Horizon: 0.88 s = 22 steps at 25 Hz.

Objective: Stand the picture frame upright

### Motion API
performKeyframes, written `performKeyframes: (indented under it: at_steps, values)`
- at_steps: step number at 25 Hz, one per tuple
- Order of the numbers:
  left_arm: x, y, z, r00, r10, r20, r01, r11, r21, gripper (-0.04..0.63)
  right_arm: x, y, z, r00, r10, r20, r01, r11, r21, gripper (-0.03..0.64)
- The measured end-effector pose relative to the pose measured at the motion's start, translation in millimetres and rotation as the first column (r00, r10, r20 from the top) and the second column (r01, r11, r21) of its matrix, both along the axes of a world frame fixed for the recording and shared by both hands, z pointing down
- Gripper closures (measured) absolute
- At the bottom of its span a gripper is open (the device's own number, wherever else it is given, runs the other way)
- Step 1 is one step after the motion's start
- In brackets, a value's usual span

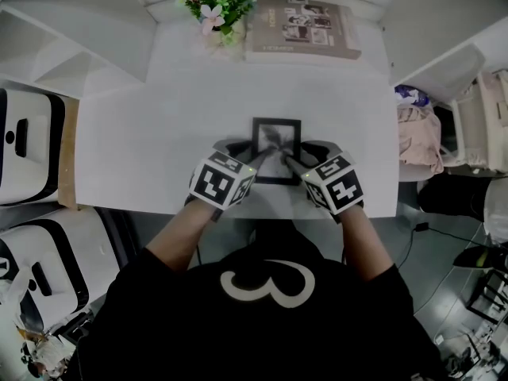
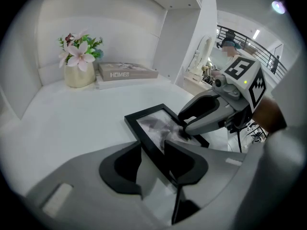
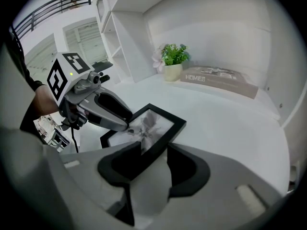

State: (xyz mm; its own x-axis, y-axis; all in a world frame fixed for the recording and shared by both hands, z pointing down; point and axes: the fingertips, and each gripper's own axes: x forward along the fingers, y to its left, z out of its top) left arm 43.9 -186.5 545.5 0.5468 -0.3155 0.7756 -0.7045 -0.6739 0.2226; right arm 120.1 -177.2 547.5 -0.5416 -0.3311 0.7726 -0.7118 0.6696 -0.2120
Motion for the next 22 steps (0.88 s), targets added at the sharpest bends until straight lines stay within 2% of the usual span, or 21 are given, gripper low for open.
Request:
performKeyframes:
  at_steps: [22]
  values:
    - [-34, 92, -1, 1.000, -0.022, -0.011, 0.023, 1.000, 0.012, 0.439, -34, 91, 0, 1.000, 0.000, -0.015, 0.000, 1.000, 0.007, 0.445]
